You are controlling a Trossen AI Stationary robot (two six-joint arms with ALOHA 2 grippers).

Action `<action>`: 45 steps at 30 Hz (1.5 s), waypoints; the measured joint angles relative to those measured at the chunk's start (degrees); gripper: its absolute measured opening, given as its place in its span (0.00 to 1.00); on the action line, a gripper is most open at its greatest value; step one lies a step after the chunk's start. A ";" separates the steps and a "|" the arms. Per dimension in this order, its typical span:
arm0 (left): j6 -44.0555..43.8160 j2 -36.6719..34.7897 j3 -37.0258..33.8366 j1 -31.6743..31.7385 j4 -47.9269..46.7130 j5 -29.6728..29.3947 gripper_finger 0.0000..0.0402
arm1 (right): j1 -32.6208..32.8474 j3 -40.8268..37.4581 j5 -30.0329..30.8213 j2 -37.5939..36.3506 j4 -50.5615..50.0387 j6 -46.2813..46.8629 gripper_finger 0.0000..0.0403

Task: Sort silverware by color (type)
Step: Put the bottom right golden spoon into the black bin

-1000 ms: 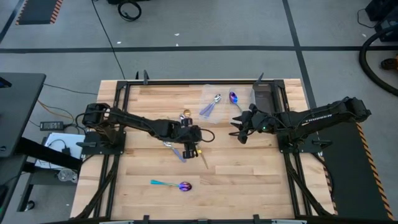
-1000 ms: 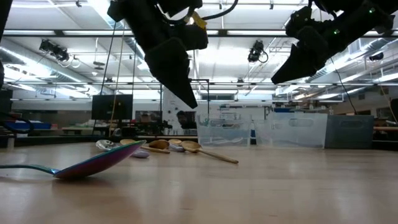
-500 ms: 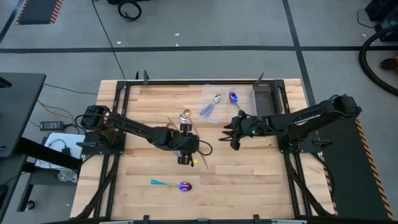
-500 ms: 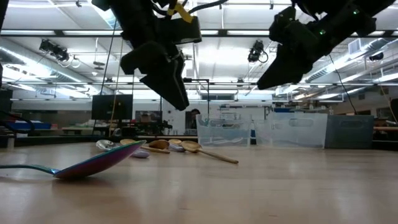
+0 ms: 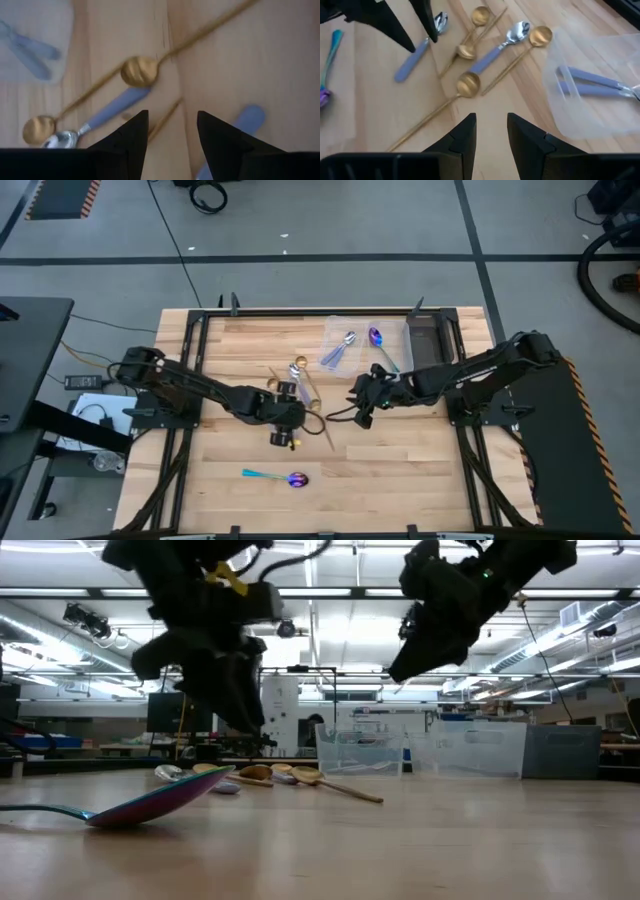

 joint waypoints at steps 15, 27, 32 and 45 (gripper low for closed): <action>-3.43 -19.35 -15.55 -0.34 5.53 -2.72 0.44 | 3.19 11.97 0.01 11.41 -4.41 7.60 0.30; -9.13 -27.18 -23.75 -5.02 14.51 -8.88 0.44 | 6.17 17.82 3.44 17.75 -9.04 10.77 0.37; -9.43 -28.35 -24.69 -5.95 15.73 -10.00 0.44 | 6.24 17.90 3.60 18.79 -9.14 13.69 0.47; -9.12 -28.69 -23.89 -6.05 17.70 -9.92 0.44 | 6.08 17.51 3.56 16.81 -11.98 12.19 0.48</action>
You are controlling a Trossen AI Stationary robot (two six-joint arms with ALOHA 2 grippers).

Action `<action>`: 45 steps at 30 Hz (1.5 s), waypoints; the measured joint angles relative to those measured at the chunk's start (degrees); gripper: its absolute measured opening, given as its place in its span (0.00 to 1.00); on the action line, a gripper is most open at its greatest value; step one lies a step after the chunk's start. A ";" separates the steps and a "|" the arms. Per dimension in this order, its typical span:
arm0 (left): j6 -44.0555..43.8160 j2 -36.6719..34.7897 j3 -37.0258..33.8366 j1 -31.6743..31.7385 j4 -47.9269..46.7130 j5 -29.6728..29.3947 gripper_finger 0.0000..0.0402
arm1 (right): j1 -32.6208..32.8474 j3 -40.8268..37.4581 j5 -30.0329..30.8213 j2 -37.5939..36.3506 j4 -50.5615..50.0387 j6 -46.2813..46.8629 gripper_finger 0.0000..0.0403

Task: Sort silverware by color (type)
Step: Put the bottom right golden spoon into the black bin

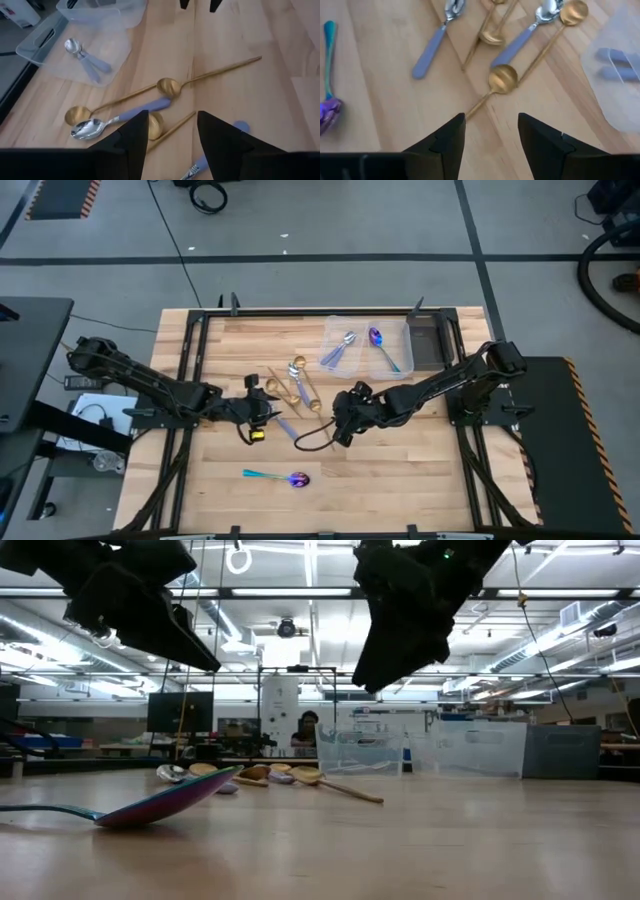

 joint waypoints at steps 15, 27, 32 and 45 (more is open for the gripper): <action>0.04 -0.01 -0.88 0.11 -2.48 0.00 0.44 | -1.20 -0.48 -0.04 2.03 7.87 -3.00 0.45; -6.65 0.04 -5.76 -0.45 -2.63 -0.02 0.44 | -2.98 -0.50 -0.92 7.72 13.55 -3.08 0.45; -7.01 0.04 -6.04 -0.63 -2.50 -0.02 0.44 | -4.20 -0.04 -3.19 10.06 16.13 -3.03 0.45; -7.55 0.05 -6.03 0.24 -2.25 -0.22 0.44 | -3.65 -0.04 2.48 11.22 17.87 -1.05 0.45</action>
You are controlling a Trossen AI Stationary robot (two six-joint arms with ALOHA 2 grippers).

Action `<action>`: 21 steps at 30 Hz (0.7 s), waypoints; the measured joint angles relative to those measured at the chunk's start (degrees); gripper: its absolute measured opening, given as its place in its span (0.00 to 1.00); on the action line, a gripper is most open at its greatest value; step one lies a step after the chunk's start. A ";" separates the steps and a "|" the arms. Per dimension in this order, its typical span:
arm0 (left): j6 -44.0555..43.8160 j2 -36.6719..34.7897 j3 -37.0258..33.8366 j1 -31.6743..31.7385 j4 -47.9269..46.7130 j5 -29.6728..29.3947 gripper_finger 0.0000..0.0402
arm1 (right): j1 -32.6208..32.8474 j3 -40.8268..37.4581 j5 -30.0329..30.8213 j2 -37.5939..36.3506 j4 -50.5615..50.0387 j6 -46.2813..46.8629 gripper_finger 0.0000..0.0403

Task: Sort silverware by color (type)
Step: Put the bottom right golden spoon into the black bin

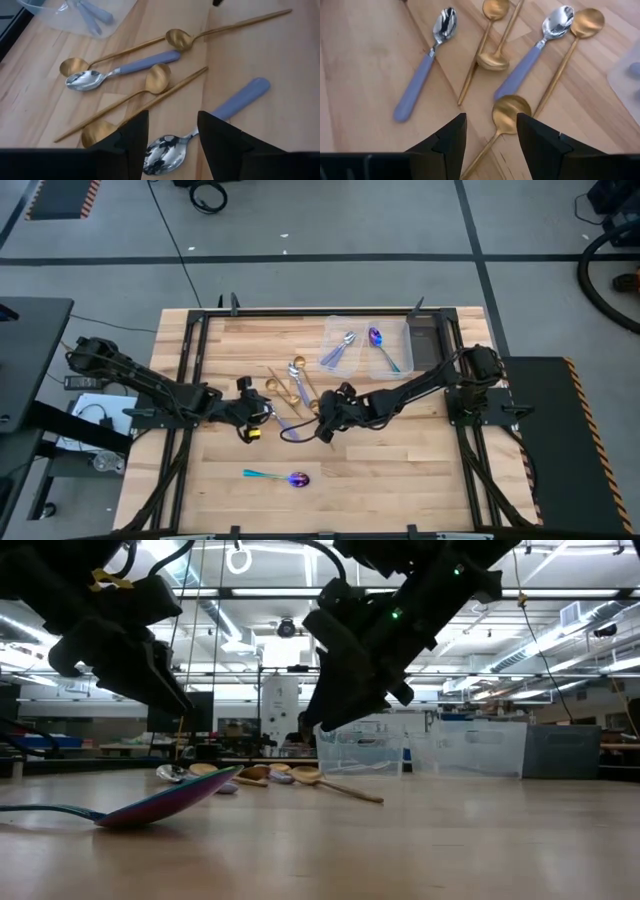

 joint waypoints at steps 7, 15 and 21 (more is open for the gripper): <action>-0.03 0.00 0.00 1.23 -0.23 -0.02 0.44 | 0.33 -0.02 0.59 2.41 2.01 -0.18 0.45; -1.80 -0.02 0.00 1.18 -1.51 0.00 0.44 | 0.82 0.00 1.30 3.91 4.32 -0.89 0.45; -1.93 -0.02 0.00 1.15 -1.66 0.01 0.44 | 1.64 -0.07 3.30 4.90 3.23 -1.93 0.45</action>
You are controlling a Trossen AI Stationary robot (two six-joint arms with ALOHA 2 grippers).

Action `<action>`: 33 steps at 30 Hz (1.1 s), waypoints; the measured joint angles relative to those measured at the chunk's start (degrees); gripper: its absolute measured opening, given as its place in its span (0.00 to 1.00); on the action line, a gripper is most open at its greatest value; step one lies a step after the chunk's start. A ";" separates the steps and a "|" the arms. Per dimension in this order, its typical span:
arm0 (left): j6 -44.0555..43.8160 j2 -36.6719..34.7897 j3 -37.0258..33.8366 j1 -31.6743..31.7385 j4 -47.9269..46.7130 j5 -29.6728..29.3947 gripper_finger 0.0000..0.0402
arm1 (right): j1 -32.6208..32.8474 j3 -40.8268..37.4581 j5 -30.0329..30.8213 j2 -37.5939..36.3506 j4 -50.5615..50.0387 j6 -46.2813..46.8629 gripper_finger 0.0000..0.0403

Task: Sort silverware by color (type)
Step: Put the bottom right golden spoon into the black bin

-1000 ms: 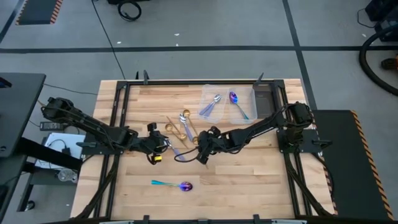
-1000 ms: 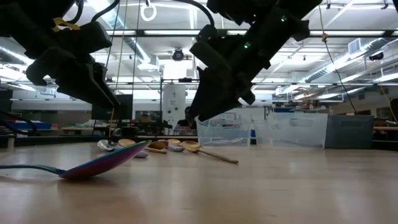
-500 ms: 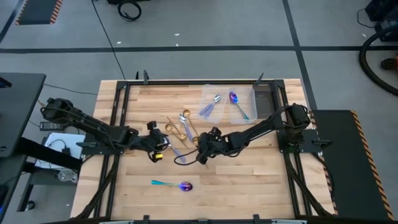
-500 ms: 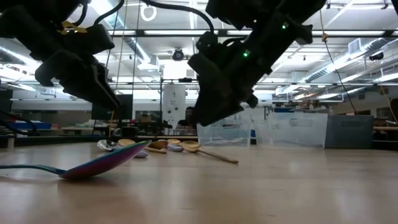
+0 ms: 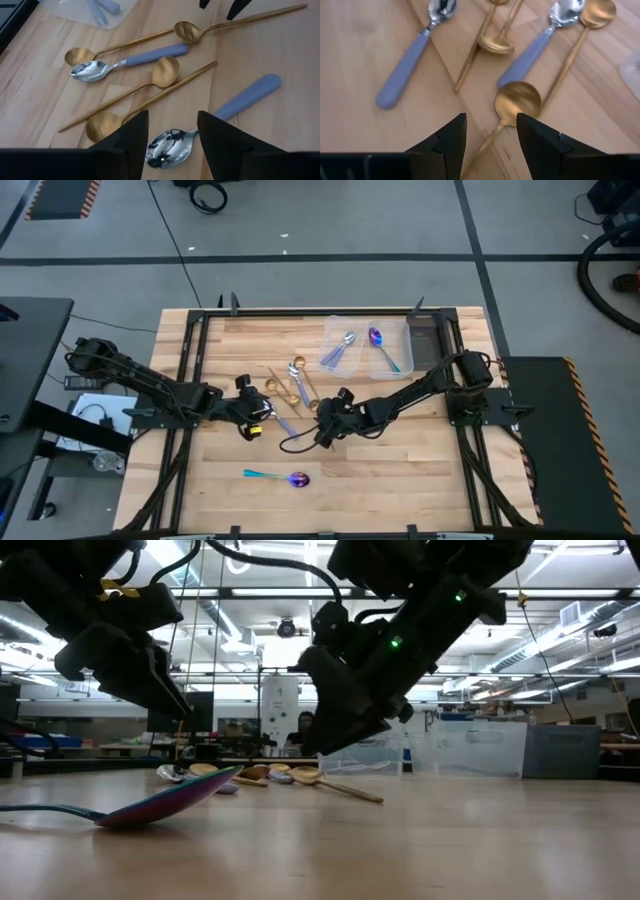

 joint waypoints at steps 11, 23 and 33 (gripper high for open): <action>-0.02 0.00 0.00 -0.35 0.09 0.01 0.44 | -0.04 0.09 -1.87 2.88 -0.15 -0.07 0.45; -0.02 0.00 0.00 -0.38 -0.07 0.04 0.44 | -0.15 0.28 -6.09 3.47 -3.90 4.81 0.31; 0.34 0.00 0.02 -0.38 -0.11 0.04 0.44 | -0.15 0.05 -8.31 1.66 -6.47 3.79 0.04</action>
